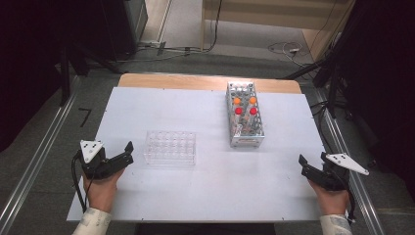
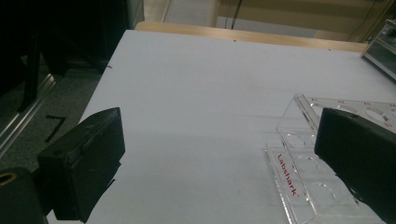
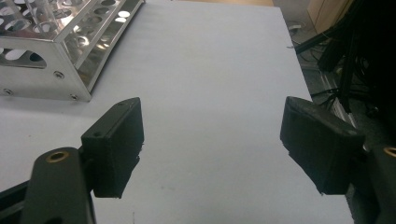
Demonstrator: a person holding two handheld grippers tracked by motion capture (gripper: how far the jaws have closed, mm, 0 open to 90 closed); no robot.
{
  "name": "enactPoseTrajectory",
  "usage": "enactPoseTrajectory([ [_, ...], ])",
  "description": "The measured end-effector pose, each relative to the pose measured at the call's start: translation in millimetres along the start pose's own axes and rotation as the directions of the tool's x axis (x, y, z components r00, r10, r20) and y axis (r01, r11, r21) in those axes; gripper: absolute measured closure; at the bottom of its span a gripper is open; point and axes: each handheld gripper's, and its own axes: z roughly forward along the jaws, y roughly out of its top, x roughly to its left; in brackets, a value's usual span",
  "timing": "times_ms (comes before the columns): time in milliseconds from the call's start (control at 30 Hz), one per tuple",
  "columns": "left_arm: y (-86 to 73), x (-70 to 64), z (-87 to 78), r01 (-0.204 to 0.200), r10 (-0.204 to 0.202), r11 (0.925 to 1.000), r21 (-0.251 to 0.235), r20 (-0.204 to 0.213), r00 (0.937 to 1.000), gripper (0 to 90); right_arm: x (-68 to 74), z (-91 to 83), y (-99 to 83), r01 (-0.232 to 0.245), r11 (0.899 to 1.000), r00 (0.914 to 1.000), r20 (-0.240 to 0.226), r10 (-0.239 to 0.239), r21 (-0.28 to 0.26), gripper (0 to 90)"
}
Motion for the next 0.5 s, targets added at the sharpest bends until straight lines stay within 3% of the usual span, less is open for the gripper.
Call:
enactPoseTrajectory([
  [133,0.3,2.0,-2.5,0.013,-0.013,0.9998,-0.013,-0.001,0.9999,3.4,3.5,0.2,0.2,0.008,1.000,1.0000,-0.003,-0.008,-0.001,20.4],
  [500,-0.6,-0.2,-0.4,0.010,-0.010,0.9998,0.016,0.014,0.9999,3.7,11.6,3.5,3.5,0.011,1.000,0.9989,-0.046,-0.010,0.004,21.3],
])
